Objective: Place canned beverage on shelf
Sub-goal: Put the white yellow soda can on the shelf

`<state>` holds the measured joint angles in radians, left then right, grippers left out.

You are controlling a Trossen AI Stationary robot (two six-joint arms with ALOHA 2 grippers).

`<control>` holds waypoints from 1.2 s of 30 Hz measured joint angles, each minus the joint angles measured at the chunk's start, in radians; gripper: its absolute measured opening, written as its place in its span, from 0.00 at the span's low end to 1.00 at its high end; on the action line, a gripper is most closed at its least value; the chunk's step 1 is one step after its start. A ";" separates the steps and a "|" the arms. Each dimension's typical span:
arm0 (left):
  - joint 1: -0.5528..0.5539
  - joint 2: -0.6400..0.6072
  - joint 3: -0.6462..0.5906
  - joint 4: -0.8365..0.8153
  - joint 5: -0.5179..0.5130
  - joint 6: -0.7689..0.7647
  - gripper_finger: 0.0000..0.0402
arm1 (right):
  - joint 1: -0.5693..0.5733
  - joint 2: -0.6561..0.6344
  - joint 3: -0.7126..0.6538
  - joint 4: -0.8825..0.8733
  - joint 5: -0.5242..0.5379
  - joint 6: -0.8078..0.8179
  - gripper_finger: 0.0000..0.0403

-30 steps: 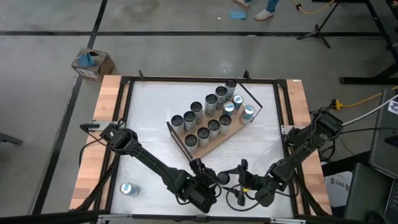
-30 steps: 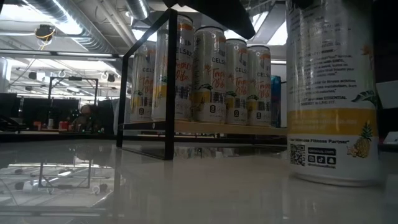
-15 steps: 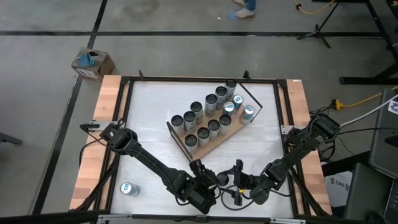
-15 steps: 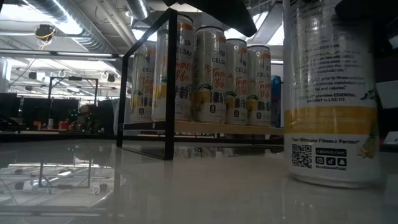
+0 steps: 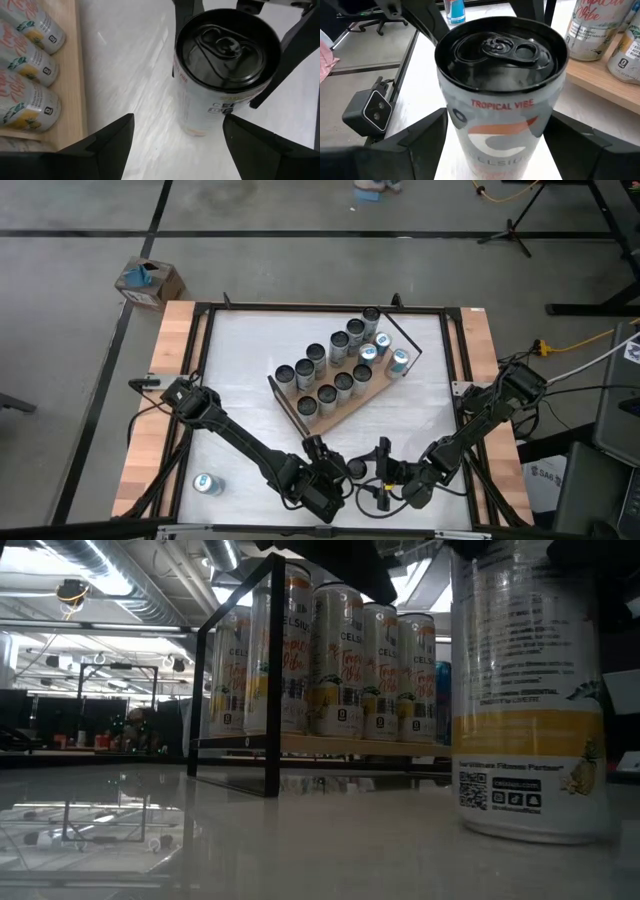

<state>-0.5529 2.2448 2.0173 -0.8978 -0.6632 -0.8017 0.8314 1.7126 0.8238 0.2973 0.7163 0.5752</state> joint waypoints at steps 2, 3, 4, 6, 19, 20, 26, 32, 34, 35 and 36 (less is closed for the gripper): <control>0.000 0.000 0.000 -0.004 0.000 0.000 0.72 | 0.000 0.000 0.000 0.000 -0.003 0.000 0.76; 0.000 0.000 0.000 -0.008 0.000 0.000 0.72 | 0.000 0.000 0.000 0.000 -0.003 0.000 0.76; 0.000 0.000 0.000 -0.015 -0.001 0.000 0.72 | 0.000 0.000 0.000 0.000 -0.006 0.000 0.76; 0.000 0.000 0.000 -0.036 -0.003 -0.002 0.72 | 0.000 0.000 0.000 0.000 -0.016 0.001 0.76; 0.002 0.000 0.000 -0.062 -0.015 -0.007 0.72 | 0.000 -0.008 -0.001 0.011 -0.028 -0.005 0.76; 0.002 0.000 0.000 -0.062 -0.015 -0.007 0.72 | 0.000 -0.008 -0.001 0.012 -0.029 -0.004 0.76; 0.002 0.000 0.000 -0.059 -0.010 -0.007 0.72 | -0.002 -0.008 -0.001 0.028 -0.061 -0.004 0.76; 0.002 0.000 0.000 -0.047 -0.010 -0.008 0.72 | -0.003 -0.008 -0.001 0.047 -0.085 -0.004 0.76; 0.002 0.000 0.000 -0.039 -0.008 -0.007 0.72 | -0.003 -0.008 -0.001 0.048 -0.085 -0.004 0.76; 0.002 0.000 0.000 -0.034 -0.008 -0.007 0.72 | -0.003 -0.008 -0.001 0.048 -0.085 -0.004 0.76; 0.002 0.000 0.000 -0.030 -0.008 -0.007 0.72 | -0.003 -0.008 -0.001 0.048 -0.084 -0.004 0.76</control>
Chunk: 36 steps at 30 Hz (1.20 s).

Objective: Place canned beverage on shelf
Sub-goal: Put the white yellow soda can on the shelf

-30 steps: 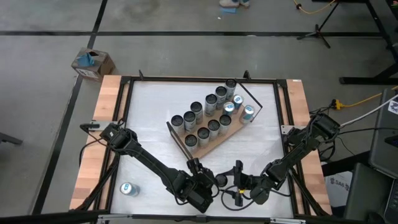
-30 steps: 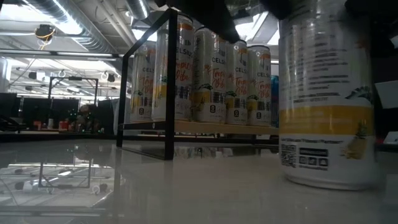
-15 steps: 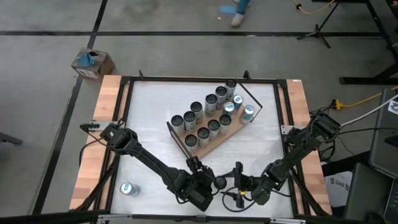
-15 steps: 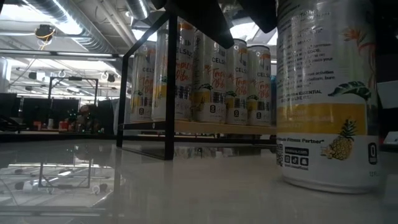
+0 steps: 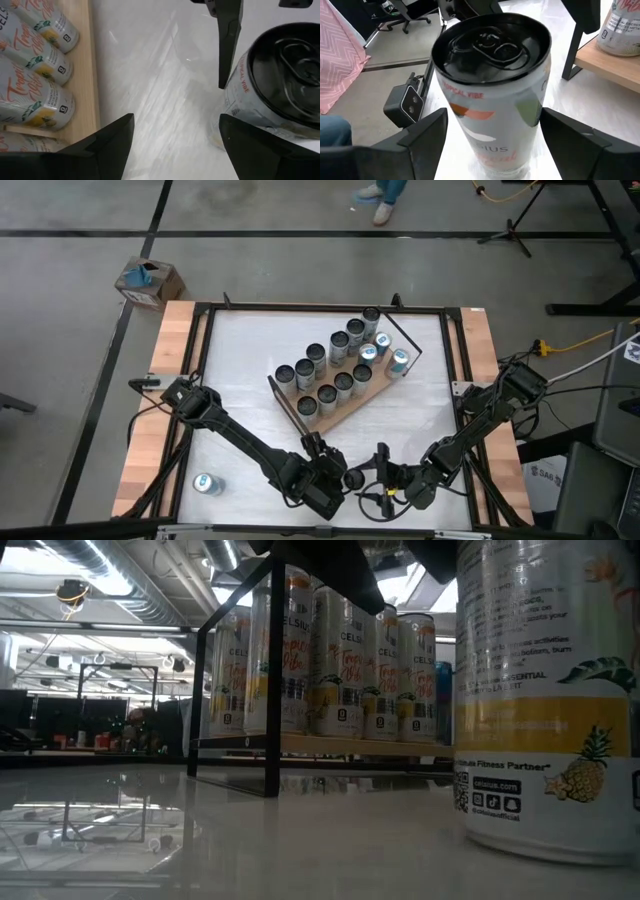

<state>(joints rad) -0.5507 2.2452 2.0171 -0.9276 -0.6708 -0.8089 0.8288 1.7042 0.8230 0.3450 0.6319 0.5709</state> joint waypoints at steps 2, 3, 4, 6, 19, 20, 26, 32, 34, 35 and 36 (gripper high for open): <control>0.000 0.000 0.000 0.001 0.000 0.000 0.72 | 0.000 0.000 0.000 0.000 0.003 0.000 0.76; 0.000 0.000 0.000 0.001 0.000 0.000 0.72 | 0.000 0.000 0.000 0.000 0.007 0.000 0.76; 0.000 0.000 0.000 0.001 0.000 0.000 0.72 | 0.000 0.000 0.000 0.001 0.013 0.000 0.76; 0.000 0.000 0.000 0.001 0.000 0.000 0.72 | 0.000 0.000 0.000 0.002 0.020 0.000 0.76; 0.025 0.001 0.000 0.056 0.008 0.005 0.72 | -0.006 -0.001 0.000 0.047 0.031 -0.001 0.76; 0.026 0.001 0.000 0.056 0.008 0.005 0.72 | -0.006 -0.001 0.000 0.048 0.034 -0.001 0.76; 0.029 0.001 0.000 0.056 0.006 0.005 0.72 | -0.006 -0.001 0.000 0.052 0.070 -0.003 0.76; 0.030 0.002 0.000 0.051 -0.002 0.005 0.72 | -0.005 -0.001 0.000 0.061 0.111 -0.002 0.76; 0.030 0.002 0.000 0.052 -0.002 0.005 0.72 | -0.005 -0.001 0.000 0.067 0.111 -0.002 0.76; 0.030 0.002 0.000 0.052 -0.002 0.005 0.72 | -0.005 -0.001 0.000 0.069 0.112 -0.001 0.76; 0.030 0.002 0.000 0.051 -0.002 0.005 0.72 | -0.005 -0.001 0.000 0.071 0.114 -0.001 0.76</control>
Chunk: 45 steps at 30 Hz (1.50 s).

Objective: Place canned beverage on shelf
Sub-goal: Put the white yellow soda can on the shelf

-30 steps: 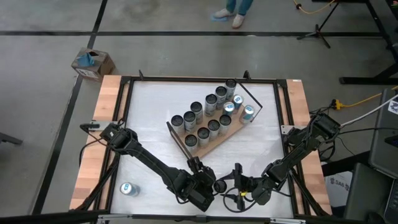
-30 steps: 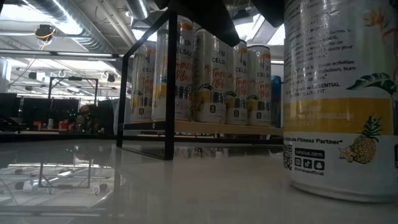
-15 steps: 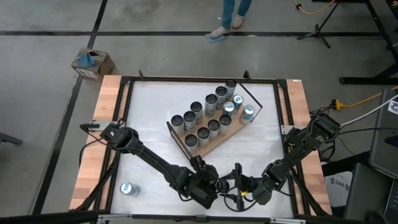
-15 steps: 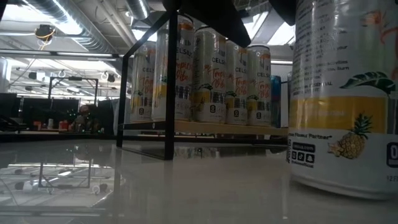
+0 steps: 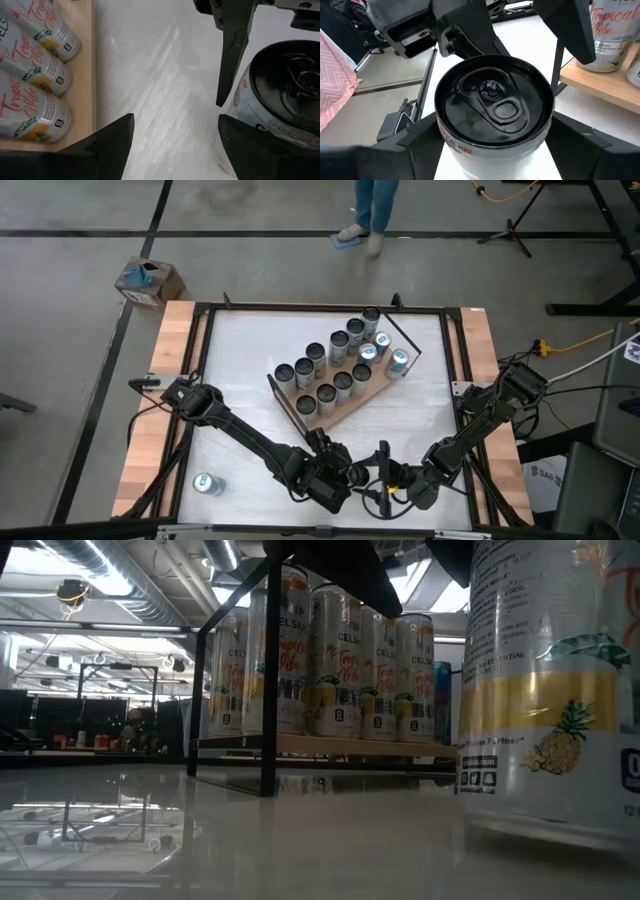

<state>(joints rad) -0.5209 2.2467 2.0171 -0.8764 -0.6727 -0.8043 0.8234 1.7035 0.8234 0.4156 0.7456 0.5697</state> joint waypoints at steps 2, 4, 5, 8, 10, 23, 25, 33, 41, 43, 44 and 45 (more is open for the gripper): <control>0.000 0.000 0.000 -0.001 0.000 0.000 0.72 | 0.000 0.000 0.000 0.000 0.003 0.000 0.74; 0.000 0.000 0.000 -0.001 0.000 0.000 0.72 | 0.000 0.000 0.000 0.001 0.003 0.000 0.71; 0.000 0.000 0.000 -0.002 0.001 0.000 0.72 | 0.000 0.000 0.000 0.001 0.004 0.000 0.69; 0.000 0.000 0.000 -0.003 0.001 0.000 0.72 | 0.000 0.000 0.000 0.000 0.005 0.000 0.65; 0.000 0.000 0.000 -0.003 0.002 0.000 0.72 | 0.000 0.000 0.000 0.001 0.005 0.000 0.63; -0.001 0.000 0.000 -0.013 0.002 0.003 0.72 | 0.000 0.000 0.000 0.003 0.005 -0.010 0.61; -0.001 0.000 0.000 -0.029 0.003 0.003 0.72 | 0.000 0.000 0.000 0.003 0.005 -0.015 0.61; -0.003 -0.002 0.000 -0.080 0.018 0.003 0.72 | -0.002 0.000 0.000 -0.001 0.019 -0.018 0.61; -0.006 -0.002 0.000 -0.112 0.019 0.003 0.72 | -0.001 -0.004 0.000 -0.003 0.011 -0.024 0.61; -0.010 -0.004 0.000 -0.118 0.015 0.003 0.72 | -0.001 -0.021 0.000 -0.031 0.000 -0.023 0.61; -0.013 -0.005 0.000 -0.123 0.010 0.003 0.72 | 0.000 -0.032 0.000 -0.045 -0.003 -0.023 0.61; -0.015 -0.005 0.000 -0.122 0.009 0.003 0.72 | 0.000 -0.046 0.000 -0.059 -0.005 -0.023 0.61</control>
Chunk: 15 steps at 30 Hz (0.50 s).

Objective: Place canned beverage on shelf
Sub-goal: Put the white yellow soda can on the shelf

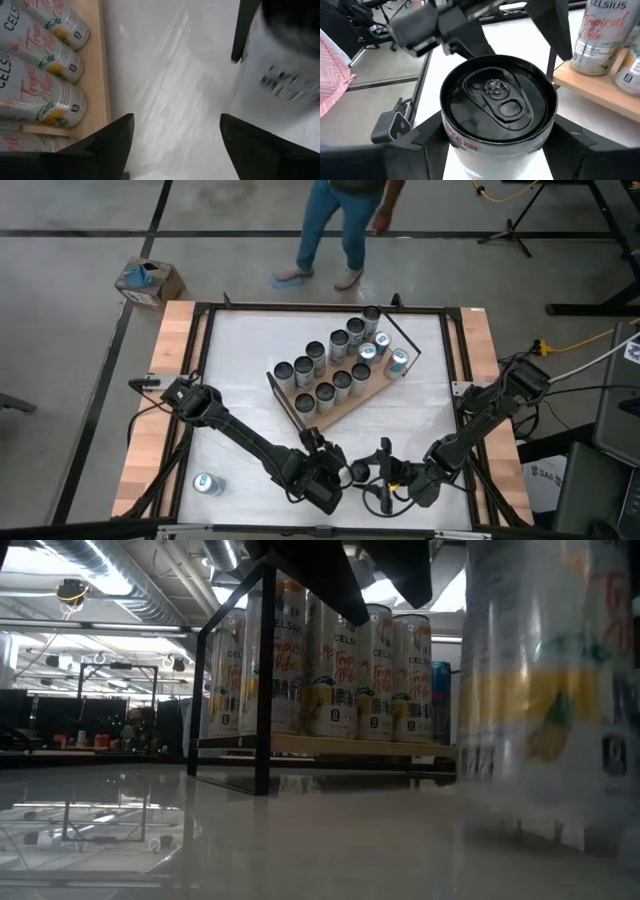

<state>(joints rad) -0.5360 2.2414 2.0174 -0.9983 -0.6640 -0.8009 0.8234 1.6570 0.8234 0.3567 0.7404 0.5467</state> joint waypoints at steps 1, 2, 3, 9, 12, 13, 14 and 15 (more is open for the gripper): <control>-0.002 0.000 0.000 -0.002 -0.001 0.000 0.72 | 0.000 -0.016 0.000 -0.017 0.000 0.000 0.61; -0.004 0.000 0.000 -0.008 -0.001 0.000 0.72 | 0.000 -0.033 0.000 -0.036 0.000 0.000 0.61; -0.008 0.000 0.000 -0.013 -0.001 -0.001 0.72 | 0.000 -0.050 0.000 -0.053 0.000 0.000 0.61; -0.033 0.000 0.022 -0.029 0.002 -0.001 0.72 | 0.000 -0.150 0.000 -0.161 0.000 0.000 0.60; -0.045 -0.001 0.055 -0.039 0.001 -0.001 0.72 | 0.000 -0.206 0.000 -0.225 0.000 0.000 0.60; -0.049 -0.001 0.071 -0.052 0.000 0.000 0.72 | 0.000 -0.223 0.000 -0.244 0.000 0.000 0.60; -0.055 -0.001 0.090 -0.070 0.000 0.000 0.72 | 0.000 -0.242 0.000 -0.263 0.001 0.000 0.60; -0.060 -0.001 0.111 -0.086 -0.001 0.000 0.72 | 0.000 -0.263 0.000 -0.282 0.002 -0.002 0.60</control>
<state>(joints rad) -0.5958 2.2406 2.1280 -1.0844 -0.6652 -0.8009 0.8238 1.3938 0.8234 0.0751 0.7428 0.5451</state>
